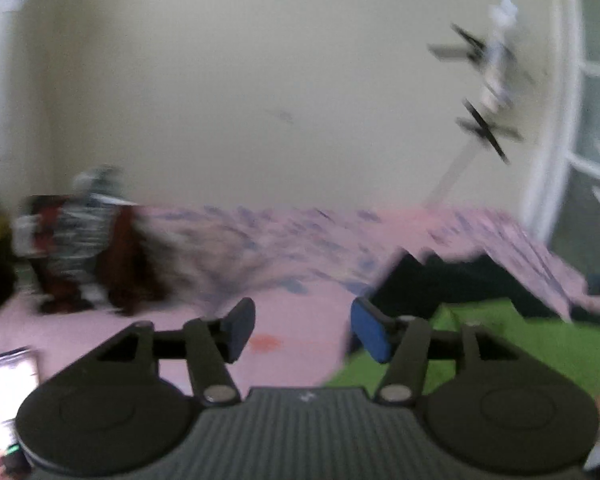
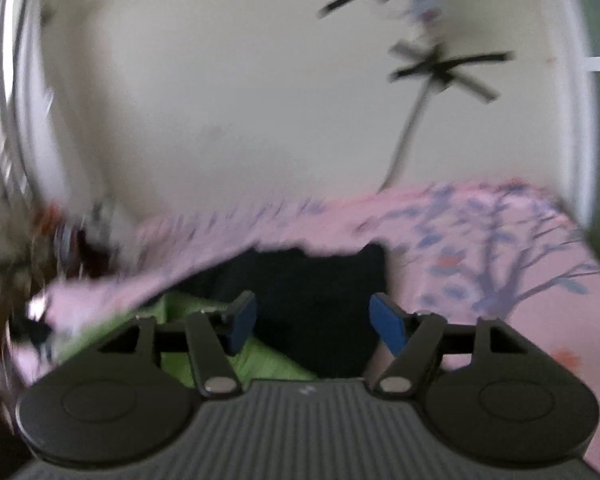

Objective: Fold small clothes

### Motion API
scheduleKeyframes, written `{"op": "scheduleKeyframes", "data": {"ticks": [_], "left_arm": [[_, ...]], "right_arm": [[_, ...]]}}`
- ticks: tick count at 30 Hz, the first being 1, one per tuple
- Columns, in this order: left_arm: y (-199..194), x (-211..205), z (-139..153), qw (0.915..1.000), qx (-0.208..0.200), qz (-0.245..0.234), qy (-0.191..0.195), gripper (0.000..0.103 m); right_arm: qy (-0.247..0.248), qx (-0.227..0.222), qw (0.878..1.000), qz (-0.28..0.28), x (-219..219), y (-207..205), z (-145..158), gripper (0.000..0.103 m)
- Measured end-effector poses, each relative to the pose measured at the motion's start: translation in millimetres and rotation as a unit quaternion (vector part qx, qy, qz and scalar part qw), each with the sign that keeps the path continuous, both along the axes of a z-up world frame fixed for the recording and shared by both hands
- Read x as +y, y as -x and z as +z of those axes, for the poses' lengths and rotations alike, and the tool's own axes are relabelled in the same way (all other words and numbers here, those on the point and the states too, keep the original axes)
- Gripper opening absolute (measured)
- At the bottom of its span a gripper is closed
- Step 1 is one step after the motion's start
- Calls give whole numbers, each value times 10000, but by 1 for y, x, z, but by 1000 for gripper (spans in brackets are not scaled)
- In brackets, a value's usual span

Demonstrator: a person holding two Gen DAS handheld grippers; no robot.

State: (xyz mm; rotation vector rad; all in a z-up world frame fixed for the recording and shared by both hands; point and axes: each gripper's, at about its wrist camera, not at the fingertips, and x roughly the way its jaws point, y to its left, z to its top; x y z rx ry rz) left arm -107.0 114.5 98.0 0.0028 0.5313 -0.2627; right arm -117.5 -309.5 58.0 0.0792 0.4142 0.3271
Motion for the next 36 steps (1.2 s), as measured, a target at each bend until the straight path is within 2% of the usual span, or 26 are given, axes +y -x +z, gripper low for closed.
{"op": "scheduleKeyframes", "data": {"ticks": [1,3,4,5,6,7,8,9,10,11,13,15,17,18,20,21,22,24,25,26,27,29,30,31,32,36], "left_arm": [[-10,-8,-11,9998,119,-181,-41,61],[-29,-21,-37,9971,463,-597,-6,65],[-38,-26,-48,9949,631,-791,28,77],[-44,-29,-57,9927,770,-928,27,82],[-48,-34,-65,9912,876,-990,-2,82],[-49,-37,-71,9898,974,-1041,-43,75],[-50,-39,-76,9882,1076,-1084,-86,69],[-49,-41,-79,9868,1123,-1160,-107,53],[-45,-42,-80,9857,1117,-1253,-127,43],[-38,-42,-79,9854,1040,-1335,-176,37],[-25,-43,-75,9860,865,-1394,-296,13],[-16,-43,-68,9869,727,-1400,-343,8],[-17,-42,-64,9870,677,-1421,-331,7],[-18,-42,-65,9873,664,-1395,-370,10],[-25,-43,-69,9883,680,-1261,-532,25],[-30,-44,-73,9885,731,-1186,-589,46],[-32,-42,-75,9886,760,-1162,-587,55],[-39,-39,-80,9874,878,-1241,-450,63],[-41,-38,-81,9866,941,-1286,-357,72],[-43,-37,-82,9854,995,-1363,-244,76],[-44,-36,-83,9842,1021,-1439,-155,75],[-42,-37,-84,9840,989,-1471,-179,46],[-41,-39,-84,9841,985,-1457,-260,26],[-39,-39,-83,9840,973,-1462,-287,18],[-35,-39,-81,9844,906,-1483,-289,13],[-20,-36,-62,9878,520,-1442,-287,10]], "right_arm": [[209,87,9997,85,9,-4,-8,71],[420,233,9987,197,14,-10,-22,83],[497,297,9980,243,16,-12,-27,87],[584,382,9972,282,18,-15,-31,87],[669,481,9962,296,19,-18,-35,86],[719,551,9953,330,19,-18,-40,81],[746,633,9944,405,23,-17,-44,70],[768,699,9932,536,26,-17,-47,66],[824,684,9926,575,31,-14,-50,63],[954,620,9919,570,35,-11,-49,62],[1102,566,9905,603,39,-9,-49,62],[1038,573,9910,616,39,-12,-48,63],[985,618,9913,613,38,-19,-48,71],[980,629,9913,615,39,-22,-49,71],[1005,667,9905,662,43,-26,-51,69],[1047,662,9898,703,44,-26,-51,67],[1118,631,9891,724,45,-25,-51,64],[1213,582,9882,727,43,-20,-49,51],[1210,569,9885,701,40,-17,-48,39],[1173,556,9893,669,36,-15,-46,22],[1125,539,9903,608,32,-12,-45,10],[910,395,9939,474,26,-4,-40,9],[855,268,9952,380,24,1,-37,8],[852,120,9959,278,24,6,-32,7],[848,-48,9962,208,24,10,-25,6],[866,-794,9931,-3,27,21,4,4]]}}
